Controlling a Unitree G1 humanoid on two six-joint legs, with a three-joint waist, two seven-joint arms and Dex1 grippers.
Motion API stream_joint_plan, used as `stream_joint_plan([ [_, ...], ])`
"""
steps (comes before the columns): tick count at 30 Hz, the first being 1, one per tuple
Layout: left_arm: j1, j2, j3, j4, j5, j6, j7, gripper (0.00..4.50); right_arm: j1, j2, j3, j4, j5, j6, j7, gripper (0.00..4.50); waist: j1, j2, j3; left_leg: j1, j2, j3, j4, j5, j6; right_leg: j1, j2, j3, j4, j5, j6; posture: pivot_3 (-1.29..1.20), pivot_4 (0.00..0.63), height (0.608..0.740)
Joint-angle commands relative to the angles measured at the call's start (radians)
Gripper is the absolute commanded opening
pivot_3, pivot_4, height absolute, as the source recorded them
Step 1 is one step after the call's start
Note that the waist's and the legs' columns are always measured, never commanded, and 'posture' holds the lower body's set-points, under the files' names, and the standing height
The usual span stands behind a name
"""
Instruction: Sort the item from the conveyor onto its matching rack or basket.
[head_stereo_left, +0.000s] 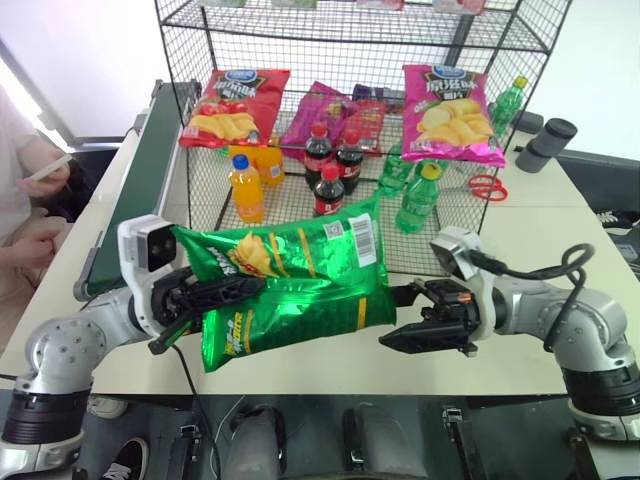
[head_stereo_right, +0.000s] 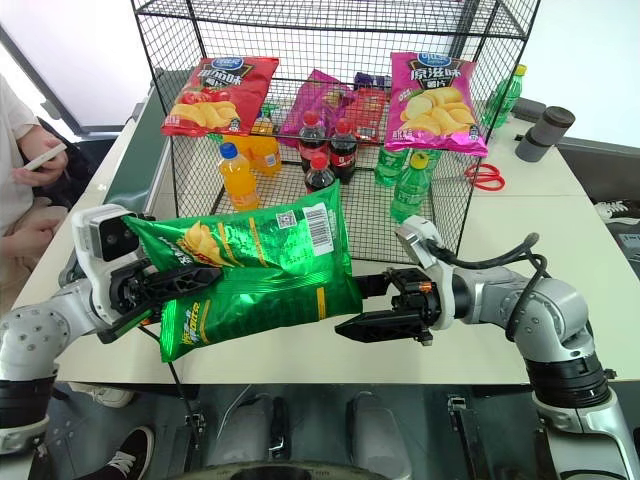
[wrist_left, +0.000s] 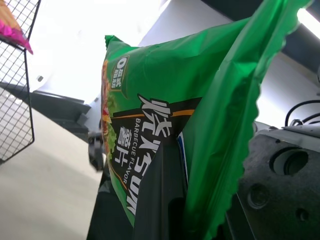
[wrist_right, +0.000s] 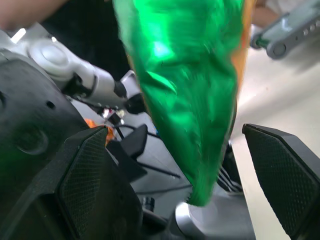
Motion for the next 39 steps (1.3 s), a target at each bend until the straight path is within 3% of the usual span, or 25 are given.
stream_joint_plan([
  [1, -0.01, -0.012, 0.013, -0.017, 0.009, 0.007, -0.005, 0.03, -0.032, 0.012, 0.001, -0.005, 0.006, -0.017, 0.001, 4.5, 0.0, 0.0, 0.0, 0.0, 0.0, 0.0, 0.0, 0.0, 0.0, 0.0, 0.0, 0.0, 0.0, 0.0, 0.0, 0.0, 0.15, 0.74],
  [5, -0.004, -0.026, 0.019, -0.03, 0.014, 0.013, 0.005, 0.03, -0.053, 0.024, 0.002, 0.013, 0.015, -0.009, -0.003, 4.5, 0.001, 0.0, 0.0, 0.0, 0.0, 0.0, 0.0, 0.0, 0.0, 0.0, 0.0, 0.0, 0.0, 0.0, 0.0, 0.0, 0.15, 0.74],
  [6, -0.001, -0.029, 0.02, -0.033, 0.017, 0.014, 0.006, 0.0, -0.055, 0.023, 0.006, 0.015, 0.008, -0.01, -0.001, 4.25, 0.001, 0.0, 0.0, 0.0, 0.0, 0.0, 0.0, 0.0, 0.0, 0.0, 0.0, 0.0, 0.0, 0.0, 0.0, 0.0, 0.15, 0.74],
  [8, 0.004, -0.036, 0.019, -0.038, 0.035, 0.006, 0.006, 0.0, -0.059, 0.026, 0.009, 0.022, 0.014, -0.003, 0.001, 3.61, 0.001, 0.0, 0.0, 0.0, 0.0, 0.0, 0.0, 0.0, 0.0, 0.0, 0.0, 0.0, 0.0, 0.0, 0.0, 0.0, 0.15, 0.74],
  [12, 0.006, -0.05, 0.021, -0.036, 0.071, -0.013, 0.008, 0.0, -0.062, 0.024, 0.018, 0.022, 0.006, -0.01, 0.004, 1.69, 0.001, 0.0, 0.0, 0.0, 0.0, 0.0, 0.0, 0.0, 0.0, 0.0, 0.0, 0.0, 0.0, 0.0, 0.0, 0.0, 0.15, 0.74],
  [18, 0.006, -0.063, 0.022, -0.025, 0.124, -0.042, -0.011, 0.0, -0.062, 0.024, 0.022, 0.03, -0.004, -0.021, 0.004, 1.69, 0.001, 0.0, 0.0, 0.0, 0.0, 0.0, 0.0, 0.0, 0.0, 0.0, 0.0, 0.0, 0.0, 0.0, 0.0, 0.0, 0.15, 0.74],
  [22, 0.003, -0.064, 0.022, -0.02, 0.143, -0.049, -0.021, 0.0, -0.065, 0.025, 0.028, 0.036, -0.015, -0.026, 0.002, 0.34, 0.001, 0.0, 0.0, 0.0, 0.0, 0.0, 0.0, 0.0, 0.0, 0.0, 0.0, 0.0, 0.0, 0.0, 0.0, 0.0, 0.15, 0.74],
  [26, -0.011, -0.061, 0.016, 0.0, 0.188, -0.044, 0.019, 0.0, -0.067, 0.027, 0.028, 0.043, -0.034, -0.04, -0.006, 0.16, 0.001, 0.0, 0.0, 0.0, 0.0, -0.001, 0.0, 0.0, 0.0, 0.0, 0.0, 0.0, 0.0, 0.0, 0.0, 0.0, 0.15, 0.74],
  [29, -0.005, -0.056, 0.028, 0.003, 0.187, -0.031, 0.031, 0.86, -0.067, 0.026, 0.029, 0.04, -0.054, -0.062, -0.006, 0.16, 0.0, 0.0, 0.0, 0.0, 0.0, 0.0, 0.0, 0.0, 0.0, 0.0, 0.0, 0.0, 0.0, 0.0, 0.0, 0.0, 0.15, 0.74],
  [36, 0.062, -0.032, 0.073, 0.014, 0.273, -0.106, 0.009, 4.35, -0.1, -0.021, 0.014, 0.071, -0.212, -0.199, -0.031, 0.16, -0.001, 0.0, 0.0, 0.0, 0.0, 0.0, 0.0, 0.0, 0.0, -0.001, 0.0, 0.0, 0.0, 0.0, 0.0, 0.0, 0.15, 0.74],
  [39, 0.087, -0.052, 0.084, 0.009, 0.37, -0.224, 0.016, 4.5, -0.106, -0.049, 0.033, 0.061, -0.341, -0.322, -0.056, 0.16, 0.002, 0.0, 0.0, -0.001, 0.0, 0.0, 0.0, 0.0, 0.0, -0.001, -0.001, 0.0, -0.001, 0.0, 0.0, 0.0, 0.15, 0.74],
])
